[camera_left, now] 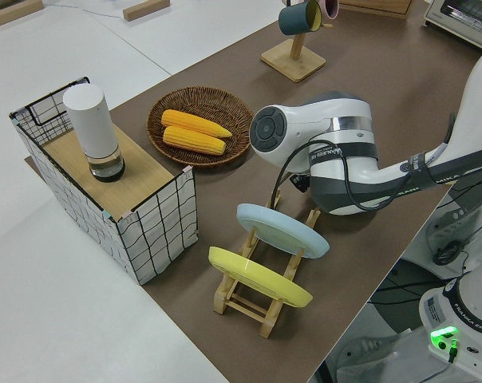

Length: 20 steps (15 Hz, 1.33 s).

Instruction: Pick gray plate from low plate rack and place it on table with left arm

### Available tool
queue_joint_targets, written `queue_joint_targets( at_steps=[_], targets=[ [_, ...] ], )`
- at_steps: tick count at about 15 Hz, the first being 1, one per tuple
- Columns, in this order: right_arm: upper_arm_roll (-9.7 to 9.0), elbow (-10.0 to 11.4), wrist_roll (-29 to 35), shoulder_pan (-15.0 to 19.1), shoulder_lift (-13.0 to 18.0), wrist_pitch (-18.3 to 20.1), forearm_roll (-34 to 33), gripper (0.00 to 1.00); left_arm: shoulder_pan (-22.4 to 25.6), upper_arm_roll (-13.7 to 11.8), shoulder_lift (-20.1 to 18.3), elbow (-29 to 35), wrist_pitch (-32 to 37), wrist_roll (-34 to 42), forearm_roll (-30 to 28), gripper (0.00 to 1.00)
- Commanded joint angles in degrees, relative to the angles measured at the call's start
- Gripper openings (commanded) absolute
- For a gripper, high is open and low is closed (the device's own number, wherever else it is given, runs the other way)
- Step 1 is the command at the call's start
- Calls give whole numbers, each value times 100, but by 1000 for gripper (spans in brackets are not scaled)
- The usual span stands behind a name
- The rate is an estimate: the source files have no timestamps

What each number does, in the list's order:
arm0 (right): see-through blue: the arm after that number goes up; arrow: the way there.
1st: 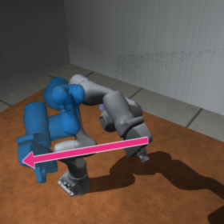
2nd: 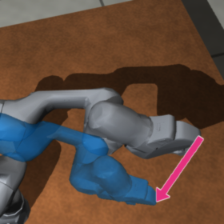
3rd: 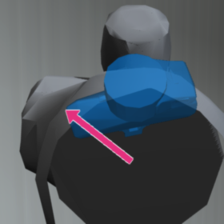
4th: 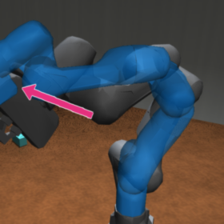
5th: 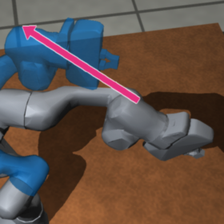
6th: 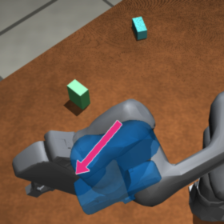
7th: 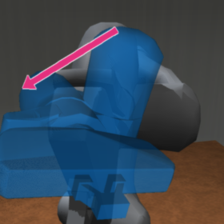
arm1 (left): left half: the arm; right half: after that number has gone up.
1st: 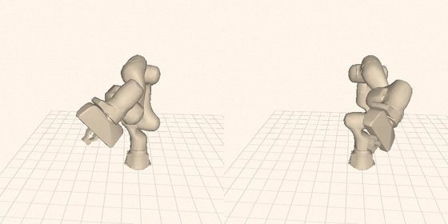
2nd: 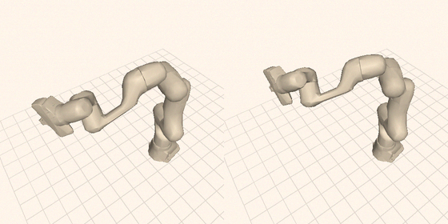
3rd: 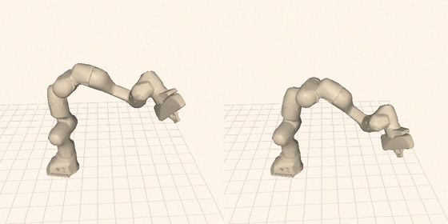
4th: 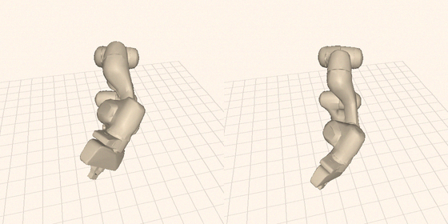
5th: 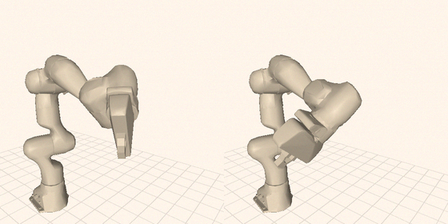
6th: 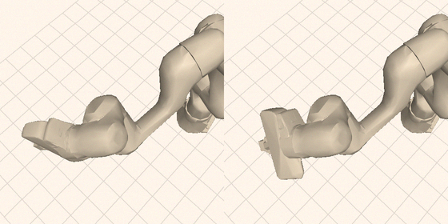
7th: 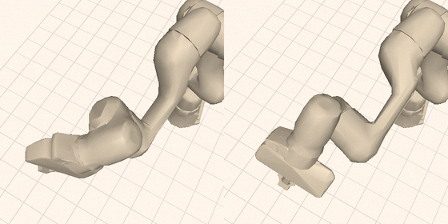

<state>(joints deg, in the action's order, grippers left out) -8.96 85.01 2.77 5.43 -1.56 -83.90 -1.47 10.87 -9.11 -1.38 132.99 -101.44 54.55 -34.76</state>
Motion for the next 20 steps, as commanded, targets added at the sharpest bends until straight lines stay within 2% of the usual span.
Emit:
queue_joint_targets(
  at_steps=[1, 4, 8, 9, 11, 12, 14, 18, 20],
  targets=[
    [34, -37, 22, -42, -2, 5, 15, 983, -59, 198, -353, -62, -130, -505, 346, 995],
    [34, -37, 22, -42, -11, 5, 15, 983, -59, 550, -617, -229, -104, -1235, 636, 995],
    [34, -37, 22, -42, -2, 5, 15, 983, -59, 839, -1100, -659, 115, -2236, 1145, 995],
    [34, -37, 22, -42, -2, 5, 15, 983, -68, 875, -1136, -869, 299, -2543, 1243, 995],
    [34, -37, 22, -42, -2, 5, 15, 983, -68, 1103, -1180, -1518, 782, -3245, 1873, 993],
    [34, -37, 22, -42, -2, 5, 15, 983, -59, 1243, -1189, -1791, 906, -3623, 2024, 995],
    [34, -37, 22, -42, -2, 5, 15, 983, -59, 1350, -1180, -2328, 1161, -4038, 2165, 995],
    [34, -37, 22, -42, -2, 5, 15, 983, -59, 1745, -1119, -3164, 1162, -4899, 2833, 1000],
    [34, -37, 22, -42, -2, 5, 15, 983, -59, 1772, -1075, -3332, 1171, -4937, 2896, 1000]
  ],
)
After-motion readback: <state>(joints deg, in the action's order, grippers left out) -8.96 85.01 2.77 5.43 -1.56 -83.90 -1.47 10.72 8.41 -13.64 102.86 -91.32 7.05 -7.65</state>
